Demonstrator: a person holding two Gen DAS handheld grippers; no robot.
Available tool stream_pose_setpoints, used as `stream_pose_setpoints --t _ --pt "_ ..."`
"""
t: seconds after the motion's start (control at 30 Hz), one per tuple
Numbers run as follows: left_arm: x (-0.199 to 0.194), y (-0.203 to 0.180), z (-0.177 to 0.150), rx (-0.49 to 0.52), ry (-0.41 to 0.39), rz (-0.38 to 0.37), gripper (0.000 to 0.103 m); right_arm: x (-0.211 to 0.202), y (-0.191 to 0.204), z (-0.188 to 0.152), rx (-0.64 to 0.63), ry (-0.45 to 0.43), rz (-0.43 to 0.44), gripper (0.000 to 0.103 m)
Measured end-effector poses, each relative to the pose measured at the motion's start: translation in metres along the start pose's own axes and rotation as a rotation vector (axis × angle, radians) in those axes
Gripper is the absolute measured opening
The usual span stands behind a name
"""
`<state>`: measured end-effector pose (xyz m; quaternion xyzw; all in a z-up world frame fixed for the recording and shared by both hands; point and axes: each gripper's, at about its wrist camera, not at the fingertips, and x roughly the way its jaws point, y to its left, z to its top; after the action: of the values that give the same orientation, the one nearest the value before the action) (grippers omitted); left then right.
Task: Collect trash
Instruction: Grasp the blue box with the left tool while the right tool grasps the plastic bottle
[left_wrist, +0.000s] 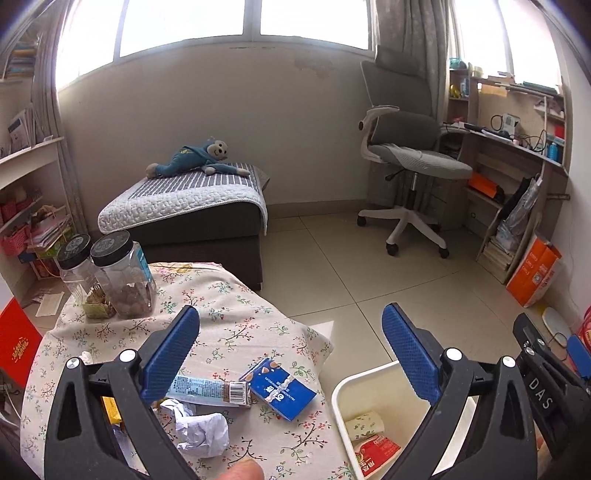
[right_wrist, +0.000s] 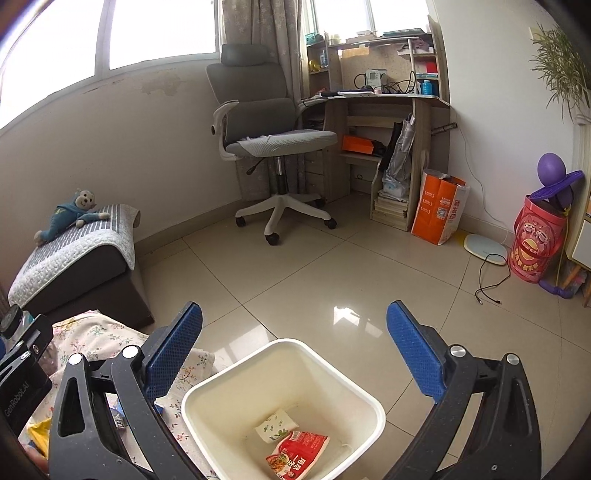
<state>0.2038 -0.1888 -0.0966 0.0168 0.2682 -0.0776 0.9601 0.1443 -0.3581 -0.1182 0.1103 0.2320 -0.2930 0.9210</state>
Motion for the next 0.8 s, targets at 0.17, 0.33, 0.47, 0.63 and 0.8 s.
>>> stream_pose_setpoints --t 0.17,0.33,0.47,0.63,0.8 --pt "-0.002 0.027 -0.004 -0.022 0.005 0.055 0.096 -0.006 0.024 -0.002 -0.034 0.002 0.048 0.096" --pt "-0.003 0.058 -0.009 -0.050 0.016 0.111 0.096 -0.015 0.055 -0.005 -0.077 -0.002 0.103 0.096" --pt "-0.007 0.085 -0.011 -0.083 0.022 0.155 0.096 -0.020 0.080 -0.010 -0.120 0.005 0.153 0.096" --pt "-0.009 0.113 -0.015 -0.107 0.035 0.212 0.096 -0.029 0.112 -0.018 -0.174 0.006 0.209 0.096" --pt "-0.007 0.141 -0.020 -0.136 0.066 0.265 0.096 -0.037 0.137 -0.026 -0.213 0.008 0.251 0.096"
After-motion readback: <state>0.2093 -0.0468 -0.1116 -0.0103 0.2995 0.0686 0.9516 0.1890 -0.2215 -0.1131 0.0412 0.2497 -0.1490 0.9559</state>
